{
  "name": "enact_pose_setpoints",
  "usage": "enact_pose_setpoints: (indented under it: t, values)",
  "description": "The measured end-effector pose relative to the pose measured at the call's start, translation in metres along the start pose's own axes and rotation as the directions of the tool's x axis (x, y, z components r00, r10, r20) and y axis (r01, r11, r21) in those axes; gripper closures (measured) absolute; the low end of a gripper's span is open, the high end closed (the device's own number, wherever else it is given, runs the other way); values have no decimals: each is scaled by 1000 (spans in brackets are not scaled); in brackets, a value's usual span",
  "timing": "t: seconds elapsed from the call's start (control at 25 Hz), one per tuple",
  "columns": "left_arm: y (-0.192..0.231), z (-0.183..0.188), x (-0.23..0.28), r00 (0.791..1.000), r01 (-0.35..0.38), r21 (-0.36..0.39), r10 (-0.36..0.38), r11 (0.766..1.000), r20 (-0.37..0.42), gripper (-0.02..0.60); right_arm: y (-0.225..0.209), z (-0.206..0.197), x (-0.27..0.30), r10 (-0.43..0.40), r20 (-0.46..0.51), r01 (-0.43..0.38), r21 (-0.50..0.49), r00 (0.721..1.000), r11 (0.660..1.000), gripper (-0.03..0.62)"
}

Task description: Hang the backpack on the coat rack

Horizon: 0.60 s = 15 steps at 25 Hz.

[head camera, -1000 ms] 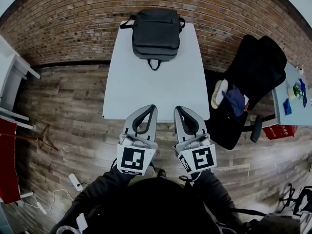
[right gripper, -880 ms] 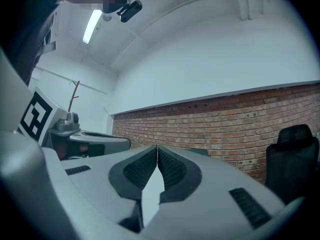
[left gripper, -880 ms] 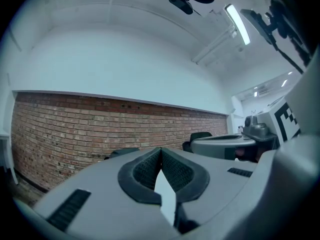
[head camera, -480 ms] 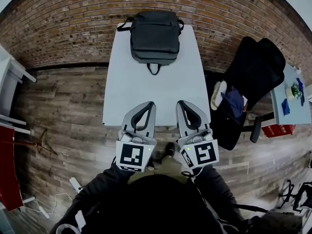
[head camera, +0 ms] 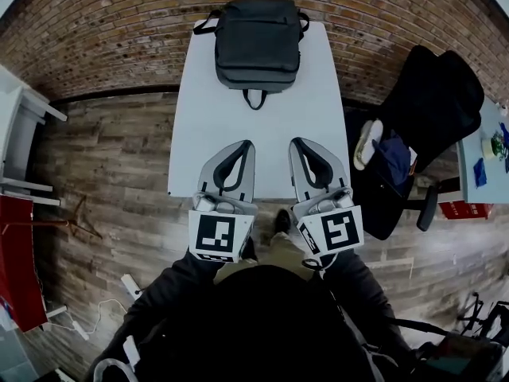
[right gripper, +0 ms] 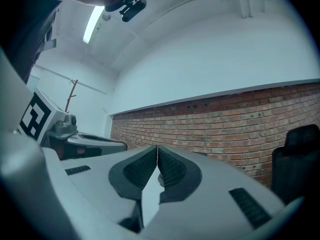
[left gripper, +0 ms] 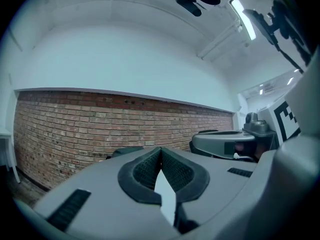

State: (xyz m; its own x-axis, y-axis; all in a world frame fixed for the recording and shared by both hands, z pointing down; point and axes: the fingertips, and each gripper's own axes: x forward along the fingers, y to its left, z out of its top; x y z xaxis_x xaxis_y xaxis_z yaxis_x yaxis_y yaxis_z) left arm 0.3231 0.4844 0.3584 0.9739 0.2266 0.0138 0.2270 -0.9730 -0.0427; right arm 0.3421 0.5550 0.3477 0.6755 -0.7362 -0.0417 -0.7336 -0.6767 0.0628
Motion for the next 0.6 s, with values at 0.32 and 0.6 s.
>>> enact_pose_setpoints:
  t: [0.32,0.6]
  values:
    - [-20,-11,50,998,-27,7,27,1000,-52,572,-51,-20,14,36,-8,-35,49,999,998,585]
    - [-31,-13,96,993,-80,16,81,997,-82,572,-95,-33,33,87,1,-86,77,996,993,585]
